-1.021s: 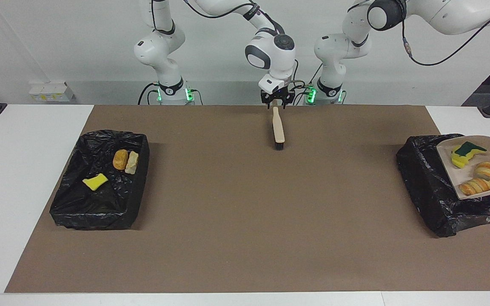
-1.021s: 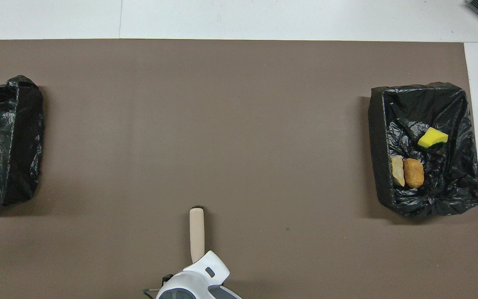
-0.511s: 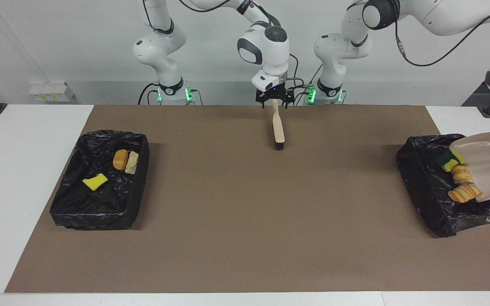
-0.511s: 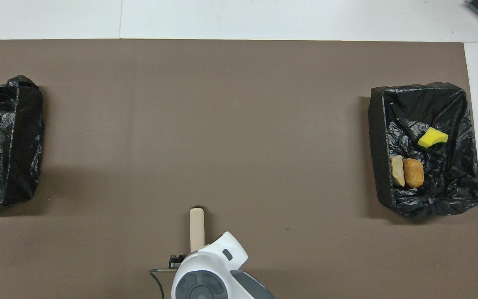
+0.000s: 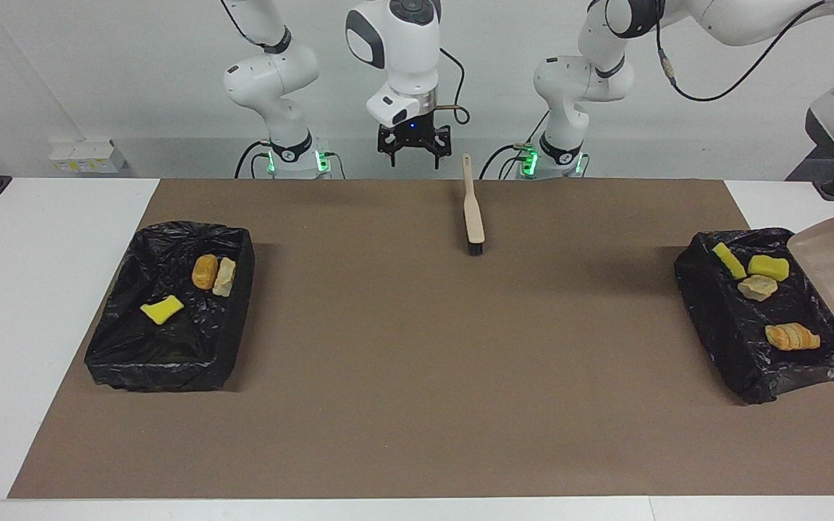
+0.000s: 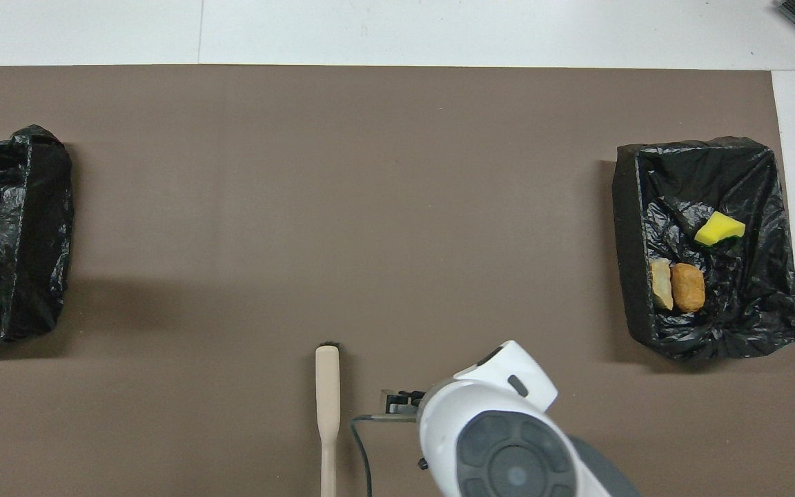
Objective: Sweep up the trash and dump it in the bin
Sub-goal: 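Release the brush on the table and withdraw the right gripper, then bring the empty dustpan back to the table center with the left gripper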
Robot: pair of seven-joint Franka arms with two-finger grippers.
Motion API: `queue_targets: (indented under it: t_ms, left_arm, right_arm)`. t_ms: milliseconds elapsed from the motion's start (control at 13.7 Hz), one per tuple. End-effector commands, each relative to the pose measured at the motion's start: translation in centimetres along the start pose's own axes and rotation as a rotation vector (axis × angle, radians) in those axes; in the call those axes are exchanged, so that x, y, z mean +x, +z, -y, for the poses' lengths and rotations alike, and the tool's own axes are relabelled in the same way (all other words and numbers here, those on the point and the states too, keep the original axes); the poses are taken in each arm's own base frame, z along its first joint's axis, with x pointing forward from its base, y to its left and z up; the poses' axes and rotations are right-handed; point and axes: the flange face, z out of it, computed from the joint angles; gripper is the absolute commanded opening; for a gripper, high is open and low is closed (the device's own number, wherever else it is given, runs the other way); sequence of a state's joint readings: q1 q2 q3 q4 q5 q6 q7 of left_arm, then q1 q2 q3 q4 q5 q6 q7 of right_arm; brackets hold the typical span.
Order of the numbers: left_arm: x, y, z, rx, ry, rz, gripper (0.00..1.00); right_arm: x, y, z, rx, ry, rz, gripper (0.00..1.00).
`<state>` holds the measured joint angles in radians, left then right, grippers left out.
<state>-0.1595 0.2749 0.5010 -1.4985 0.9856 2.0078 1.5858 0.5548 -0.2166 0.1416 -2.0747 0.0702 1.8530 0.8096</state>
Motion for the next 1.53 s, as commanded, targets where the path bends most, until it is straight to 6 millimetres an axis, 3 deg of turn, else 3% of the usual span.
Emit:
queue_targets:
  t_ms: [0, 146, 365, 511, 875, 1167, 1459]
  left_arm:
    - [0.0, -2.6, -0.3, -0.038, -0.016, -0.003, 0.00]
    - [2.2, -5.2, -0.1, -0.064, -0.019, -0.097, 0.00]
    - [5.6, -7.9, 0.4, -0.087, -0.047, -0.268, 0.00]
    - [8.6, -11.5, 0.4, -0.145, -0.078, -0.344, 0.00]
    - [16.4, -21.1, 0.0, -0.273, -0.263, -0.562, 0.00]
    - [22.2, -25.2, -0.6, -0.460, -0.555, -0.708, 0.00]
    - [30.6, -32.9, -2.4, -0.579, -0.884, -0.746, 0.00]
  right_arm:
    - [3.1, -3.6, -6.0, -0.004, 0.021, -0.035, 1.00]
    - [6.5, -7.1, -10.1, -0.004, 0.042, -0.039, 1.00]
    - [10.7, -10.2, -14.6, 0.015, 0.048, -0.069, 1.00]
    - [12.8, -11.7, -16.8, 0.012, 0.042, -0.078, 1.00]
    - [16.9, -14.3, -18.2, -0.061, 0.045, -0.053, 1.00]
    - [19.4, -15.5, -20.1, -0.057, 0.059, -0.040, 1.00]
    - [20.3, -15.6, -21.6, -0.053, 0.088, -0.040, 1.00]
